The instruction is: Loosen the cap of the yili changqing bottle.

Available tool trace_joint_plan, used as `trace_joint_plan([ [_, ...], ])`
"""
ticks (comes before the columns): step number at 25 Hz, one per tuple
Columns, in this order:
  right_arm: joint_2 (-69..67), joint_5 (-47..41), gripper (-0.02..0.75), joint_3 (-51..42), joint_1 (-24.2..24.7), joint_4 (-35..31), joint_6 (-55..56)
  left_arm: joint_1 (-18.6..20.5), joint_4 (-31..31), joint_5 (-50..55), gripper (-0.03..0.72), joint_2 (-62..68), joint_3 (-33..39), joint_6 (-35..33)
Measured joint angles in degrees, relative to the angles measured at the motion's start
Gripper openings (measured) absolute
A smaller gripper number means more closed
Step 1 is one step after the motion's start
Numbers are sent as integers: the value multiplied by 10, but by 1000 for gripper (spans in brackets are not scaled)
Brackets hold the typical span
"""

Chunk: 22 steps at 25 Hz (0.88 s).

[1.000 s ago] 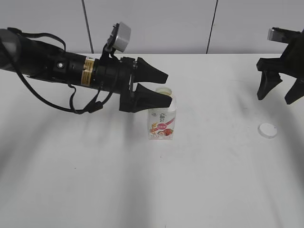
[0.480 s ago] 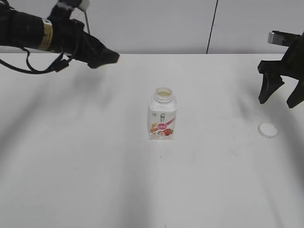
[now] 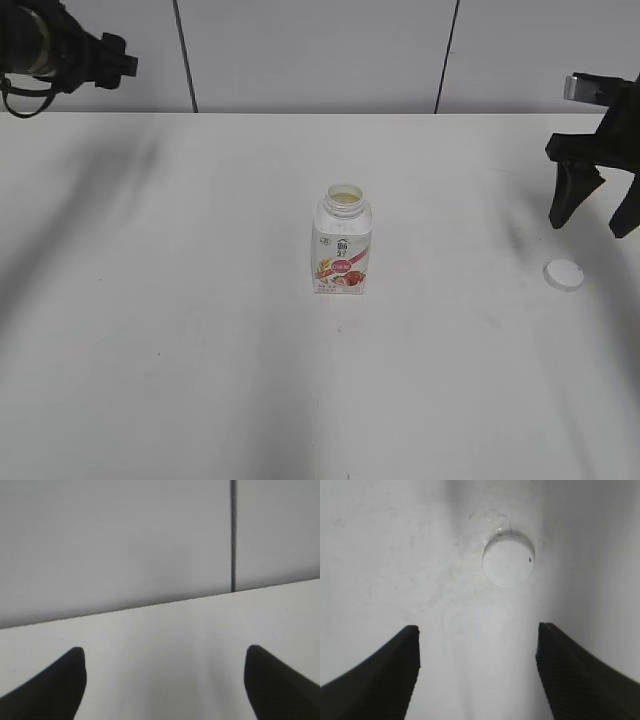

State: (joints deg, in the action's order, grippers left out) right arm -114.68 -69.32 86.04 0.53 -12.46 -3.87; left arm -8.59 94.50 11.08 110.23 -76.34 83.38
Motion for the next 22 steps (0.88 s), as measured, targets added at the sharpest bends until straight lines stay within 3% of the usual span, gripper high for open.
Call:
trace_joint_plan([
  [3, 0, -1, 569, 0, 0, 0, 0, 0, -129, 24, 588, 0, 0, -74],
  [6, 0, -1, 569, 0, 0, 0, 0, -5, -292, 47, 588, 0, 0, -192],
  [12, 0, -1, 569, 0, 0, 0, 1, -35, -538, 134, 588, -9, 0, -425],
  [22, 18, -3, 568, 16, 0, 1, 0, -46, -804, 355, 587, -43, -46, -666],
])
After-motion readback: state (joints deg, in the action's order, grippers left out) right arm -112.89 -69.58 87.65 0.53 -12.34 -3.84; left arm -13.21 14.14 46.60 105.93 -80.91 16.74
